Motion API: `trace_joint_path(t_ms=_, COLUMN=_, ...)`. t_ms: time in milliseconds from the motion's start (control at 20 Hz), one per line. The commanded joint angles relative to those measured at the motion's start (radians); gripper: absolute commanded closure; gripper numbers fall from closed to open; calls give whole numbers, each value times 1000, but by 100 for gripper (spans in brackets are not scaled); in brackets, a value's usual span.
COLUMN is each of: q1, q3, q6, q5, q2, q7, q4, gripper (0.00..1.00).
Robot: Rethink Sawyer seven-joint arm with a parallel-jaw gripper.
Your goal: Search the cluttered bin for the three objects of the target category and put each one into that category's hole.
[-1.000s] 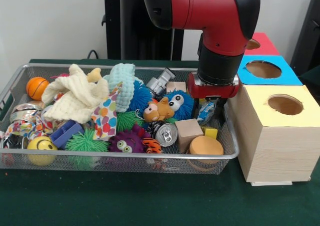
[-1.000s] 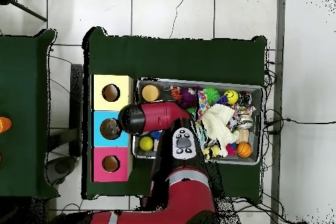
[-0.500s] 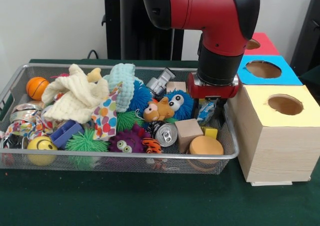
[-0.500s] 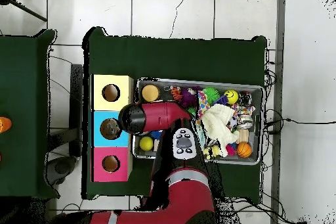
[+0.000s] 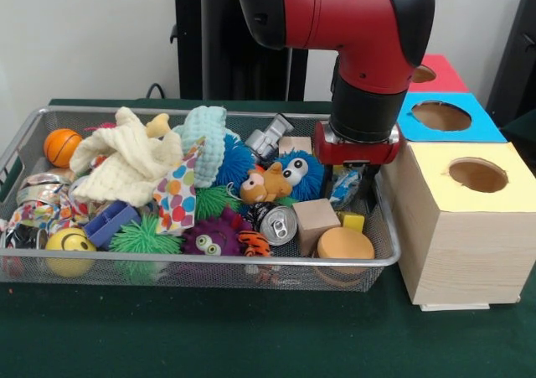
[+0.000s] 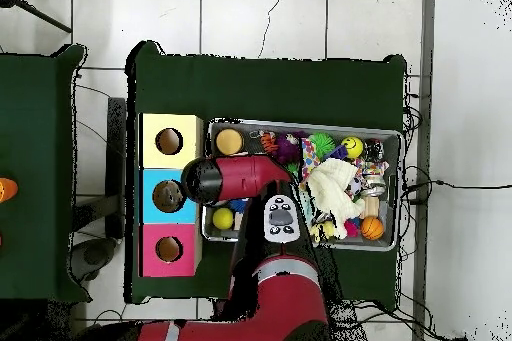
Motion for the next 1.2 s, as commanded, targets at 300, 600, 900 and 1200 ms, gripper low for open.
trace_joint_path(t_ms=300, q1=-12, q3=-43, q6=-181, q5=-76, q2=185, q7=145, q4=49, gripper=100)
trace_joint_path(t_ms=600, q1=-2, q3=-62, q6=-150, q5=-34, q2=181, q7=146, q4=62, gripper=100)
trace_joint_path(t_ms=900, q1=-6, q3=-58, q6=-146, q5=-23, q2=183, q7=140, q4=63, gripper=100)
trace_joint_path(t_ms=1200, q1=-2, q3=-67, q6=-28, q5=-6, q2=-22, q7=120, q4=200, gripper=100)
